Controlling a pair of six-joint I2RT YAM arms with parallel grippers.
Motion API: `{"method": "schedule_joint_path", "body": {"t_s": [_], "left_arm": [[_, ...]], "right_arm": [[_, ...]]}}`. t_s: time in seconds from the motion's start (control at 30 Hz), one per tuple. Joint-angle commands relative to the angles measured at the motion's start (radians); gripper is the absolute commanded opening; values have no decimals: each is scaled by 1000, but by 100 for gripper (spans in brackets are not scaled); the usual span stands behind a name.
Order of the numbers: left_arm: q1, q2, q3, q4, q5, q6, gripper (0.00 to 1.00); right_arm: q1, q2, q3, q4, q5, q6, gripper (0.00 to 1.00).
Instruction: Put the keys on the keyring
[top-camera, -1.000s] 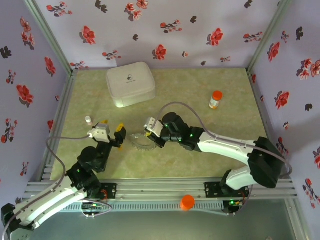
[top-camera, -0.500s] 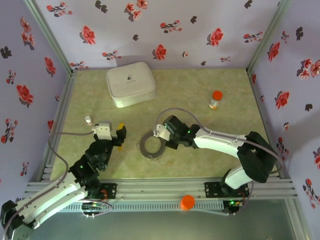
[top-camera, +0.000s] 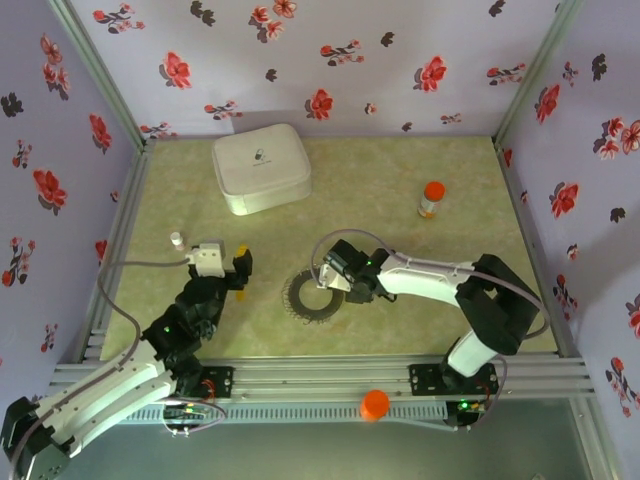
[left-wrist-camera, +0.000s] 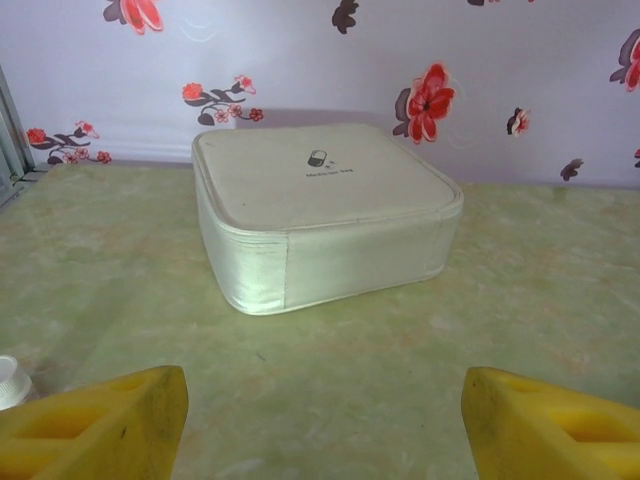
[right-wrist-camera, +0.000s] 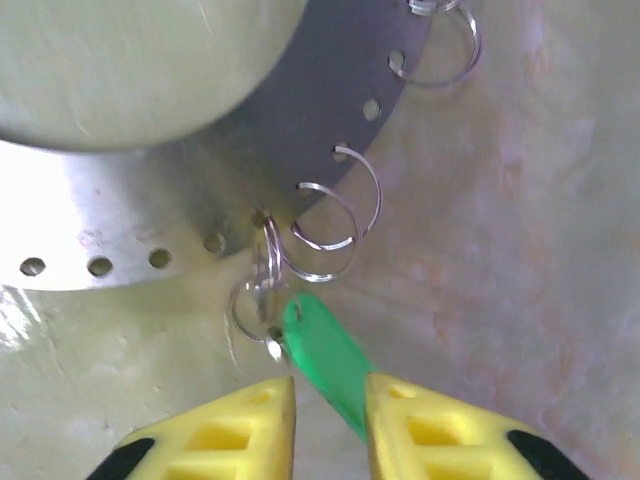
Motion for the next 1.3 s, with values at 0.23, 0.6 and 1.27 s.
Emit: {"method": "schedule_joint_path", "body": {"t_s": [0.23,0.6,1.27], "left_arm": [[23,37,55,-10,39,-48,73],[25,98,-12,-4,103,-151,73],[26,74,-40,-27,187,-226,72]], "right_arm": [[-2,-179,22,-7,-95,322,35],[15,-410,-109,27,-140,1352,31],[98,-171,-242,317,-397,1877,26]]}}
